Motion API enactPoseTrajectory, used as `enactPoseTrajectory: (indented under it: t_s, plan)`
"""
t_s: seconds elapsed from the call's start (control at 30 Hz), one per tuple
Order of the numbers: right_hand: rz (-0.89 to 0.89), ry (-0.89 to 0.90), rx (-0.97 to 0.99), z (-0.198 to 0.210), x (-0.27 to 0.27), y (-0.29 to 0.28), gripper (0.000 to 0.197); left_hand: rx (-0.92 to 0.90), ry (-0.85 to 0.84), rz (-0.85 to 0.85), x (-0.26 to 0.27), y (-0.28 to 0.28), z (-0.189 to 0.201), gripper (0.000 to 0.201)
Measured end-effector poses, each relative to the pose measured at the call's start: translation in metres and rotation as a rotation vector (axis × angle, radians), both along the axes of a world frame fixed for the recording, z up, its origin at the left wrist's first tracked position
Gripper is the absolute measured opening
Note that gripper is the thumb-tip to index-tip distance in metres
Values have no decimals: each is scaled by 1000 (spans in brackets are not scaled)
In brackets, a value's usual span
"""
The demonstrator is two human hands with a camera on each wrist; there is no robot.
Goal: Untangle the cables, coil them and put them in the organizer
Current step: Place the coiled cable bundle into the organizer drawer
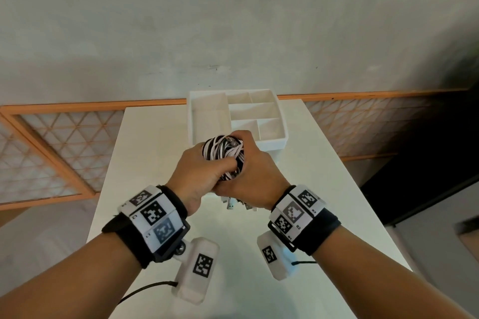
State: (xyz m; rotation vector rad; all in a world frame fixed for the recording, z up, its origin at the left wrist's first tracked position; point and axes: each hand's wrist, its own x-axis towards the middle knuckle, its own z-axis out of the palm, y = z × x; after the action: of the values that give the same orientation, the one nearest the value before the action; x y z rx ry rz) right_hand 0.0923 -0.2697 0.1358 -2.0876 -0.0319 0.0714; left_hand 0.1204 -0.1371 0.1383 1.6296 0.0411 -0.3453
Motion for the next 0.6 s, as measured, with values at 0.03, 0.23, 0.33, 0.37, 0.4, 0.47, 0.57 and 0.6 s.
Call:
enactPoseTrajectory:
  t_s: [0.03,0.23,0.33,0.37,0.4,0.47,0.57,0.6]
  plan:
    - [-23,-21,-42,-2,1,1,88,70,-32,35,1,-2,-3,26]
    - [-67,-96,-323,-15,5,9,88,541,-189,101,1,-5,-15,32]
    - [-66,-75,-362,-20,4,10,88,640,-199,41,2,-7,-22,32]
    - [-68,-70,-368,-23,3,9,84,664,-182,17,3,-6,-23,32]
    - [-67,-61,-381,-25,3,8,79,681,-154,-8,4,-5,-24,32]
    - [-42,-37,-443,-30,1,8,73,669,-65,-68,6,0,-28,34]
    - [29,-9,-518,-42,-2,10,72,568,33,-157,6,6,-36,32]
    - [40,-6,-516,-46,-3,10,73,554,28,-162,4,6,-39,27]
